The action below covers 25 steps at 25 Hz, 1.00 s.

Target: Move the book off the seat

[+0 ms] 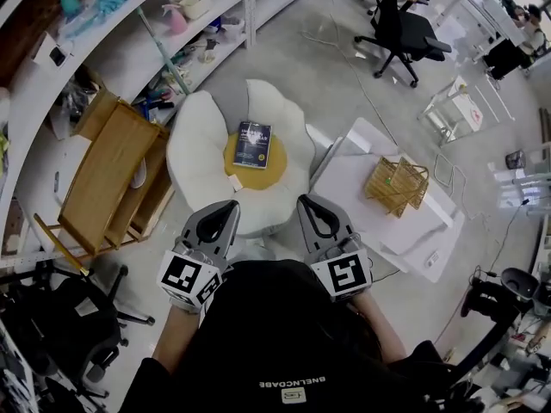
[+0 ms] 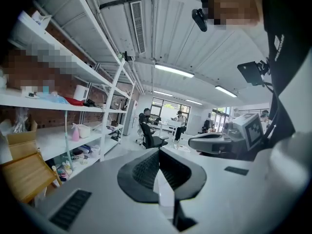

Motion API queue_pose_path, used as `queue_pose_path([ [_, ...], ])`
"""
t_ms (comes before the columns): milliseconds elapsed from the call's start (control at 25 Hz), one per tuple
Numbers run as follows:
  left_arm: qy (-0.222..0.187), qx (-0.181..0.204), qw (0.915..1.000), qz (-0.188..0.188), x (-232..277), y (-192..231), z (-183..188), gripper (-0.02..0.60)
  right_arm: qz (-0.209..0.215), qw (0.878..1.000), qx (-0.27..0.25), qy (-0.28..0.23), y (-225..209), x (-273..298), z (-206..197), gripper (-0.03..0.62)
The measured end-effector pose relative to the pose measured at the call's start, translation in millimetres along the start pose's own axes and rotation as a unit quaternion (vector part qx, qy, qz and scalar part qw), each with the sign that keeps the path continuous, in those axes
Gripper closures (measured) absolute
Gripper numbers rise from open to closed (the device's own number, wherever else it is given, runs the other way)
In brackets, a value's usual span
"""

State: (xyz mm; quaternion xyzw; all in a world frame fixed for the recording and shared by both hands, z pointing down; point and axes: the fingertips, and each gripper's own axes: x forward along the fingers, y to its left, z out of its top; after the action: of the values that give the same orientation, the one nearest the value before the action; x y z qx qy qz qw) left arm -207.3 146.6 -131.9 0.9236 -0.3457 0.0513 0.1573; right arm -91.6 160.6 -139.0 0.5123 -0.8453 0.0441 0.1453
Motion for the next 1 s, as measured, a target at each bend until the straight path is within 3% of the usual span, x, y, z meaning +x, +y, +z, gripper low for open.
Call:
queue_pose_path([
  [440, 0.0, -0.013, 0.9999, 0.008, 7, 43, 0, 0.578, 0.008, 1.0, 0.007, 0.017, 2, 44, 1, 0.58],
  [1000, 0.012, -0.042, 0.9983, 0.039, 33, 50, -12, 0.578, 0.085, 0.996, 0.016, 0.032, -9, 82, -13, 0.58],
])
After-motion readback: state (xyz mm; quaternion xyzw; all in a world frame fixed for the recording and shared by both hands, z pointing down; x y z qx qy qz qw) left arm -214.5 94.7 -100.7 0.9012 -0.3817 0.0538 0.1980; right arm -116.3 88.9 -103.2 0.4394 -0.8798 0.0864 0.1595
